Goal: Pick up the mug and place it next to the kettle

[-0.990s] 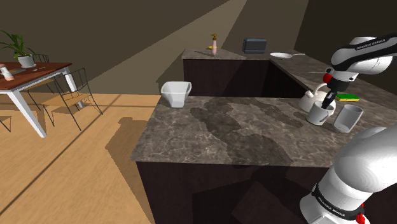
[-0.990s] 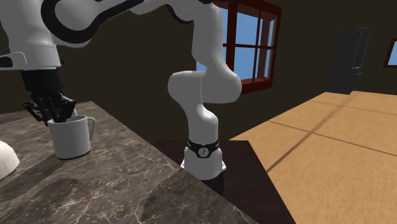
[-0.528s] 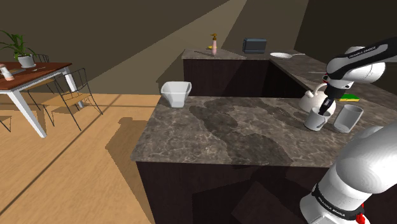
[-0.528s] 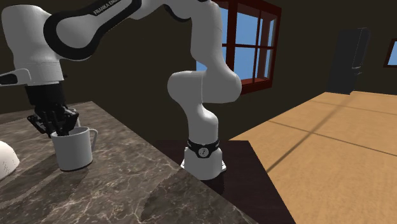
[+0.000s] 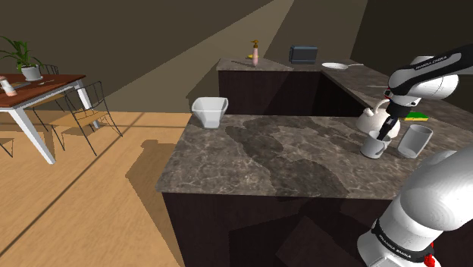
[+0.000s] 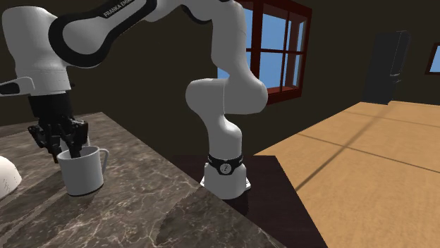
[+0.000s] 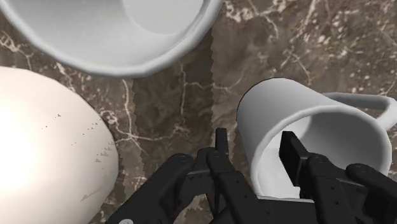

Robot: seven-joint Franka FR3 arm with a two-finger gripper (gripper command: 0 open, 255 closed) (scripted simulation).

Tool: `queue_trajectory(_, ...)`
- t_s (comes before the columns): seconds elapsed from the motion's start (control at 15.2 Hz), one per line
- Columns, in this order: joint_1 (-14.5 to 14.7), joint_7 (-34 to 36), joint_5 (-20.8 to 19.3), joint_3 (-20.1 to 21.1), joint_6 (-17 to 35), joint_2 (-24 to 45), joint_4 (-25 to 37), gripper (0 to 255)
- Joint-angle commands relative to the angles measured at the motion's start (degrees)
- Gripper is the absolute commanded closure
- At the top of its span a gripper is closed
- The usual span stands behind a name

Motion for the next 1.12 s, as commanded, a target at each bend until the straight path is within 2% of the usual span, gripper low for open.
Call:
queue_trajectory(0.0, 0.0, 0.0, 0.0, 0.0, 0.0, 0.0, 0.0, 0)
queue_trajectory(0.26, 0.0, 0.0, 0.0, 0.0, 0.0, 0.0, 0.0, 0)
queue_trajectory(0.53, -2.68, 1.38, -0.99, 4.81, -8.5, -4.32, 4.46, 0)
queue_trajectory(1.06, -2.69, 1.37, -0.97, 4.83, -8.5, -4.3, 4.46, 0)
